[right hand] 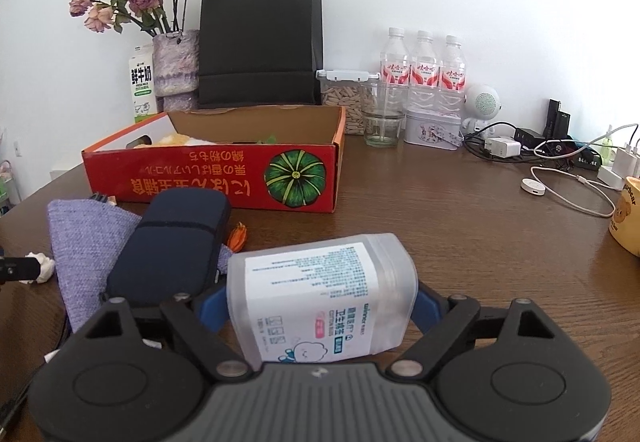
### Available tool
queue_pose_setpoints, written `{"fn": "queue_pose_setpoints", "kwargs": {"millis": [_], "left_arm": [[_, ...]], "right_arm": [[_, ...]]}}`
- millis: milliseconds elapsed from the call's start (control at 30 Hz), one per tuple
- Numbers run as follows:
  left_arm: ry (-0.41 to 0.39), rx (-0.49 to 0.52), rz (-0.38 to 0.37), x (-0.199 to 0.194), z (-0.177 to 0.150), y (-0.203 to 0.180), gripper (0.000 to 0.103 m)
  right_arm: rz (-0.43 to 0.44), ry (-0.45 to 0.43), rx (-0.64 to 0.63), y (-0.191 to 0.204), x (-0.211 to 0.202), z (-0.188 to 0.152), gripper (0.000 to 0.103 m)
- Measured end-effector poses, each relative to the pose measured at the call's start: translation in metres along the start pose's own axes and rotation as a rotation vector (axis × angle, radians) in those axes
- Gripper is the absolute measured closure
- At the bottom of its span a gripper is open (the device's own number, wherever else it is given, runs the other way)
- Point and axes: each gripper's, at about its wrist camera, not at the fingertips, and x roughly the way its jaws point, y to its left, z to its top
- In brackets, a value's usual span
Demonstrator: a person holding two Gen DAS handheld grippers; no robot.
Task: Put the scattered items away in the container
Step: 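Grasp the white plastic container with the right gripper while the left gripper grasps a tissue, then carry the container and tissue into the box and open both grippers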
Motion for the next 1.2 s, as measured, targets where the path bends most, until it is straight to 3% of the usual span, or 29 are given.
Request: {"fn": "queue_pose_setpoints", "kwargs": {"millis": [333, 500, 533, 900, 1200], "left_arm": [[0.023, 0.012, -0.046, 0.013, 0.001, -0.001, 0.034], [0.023, 0.032, -0.076, 0.016, 0.001, -0.003, 0.064], [0.019, 0.035, -0.085, 0.015, 0.0, -0.003, 0.075], [-0.009, -0.001, -0.094, 0.003, -0.002, 0.007, 0.078], [-0.109, -0.034, -0.105, -0.021, 0.023, 0.021, 0.078]], "right_arm": [[-0.012, 0.008, 0.01, 0.003, 0.002, 0.0, 0.016], [-0.011, 0.02, 0.02, 0.001, 0.005, -0.001, 0.016], [-0.012, 0.02, 0.02, 0.001, 0.005, -0.001, 0.016], [-0.019, 0.019, 0.024, 0.002, 0.004, -0.003, 0.017], [0.007, -0.031, 0.024, 0.004, -0.006, 0.01, 0.017]]}}
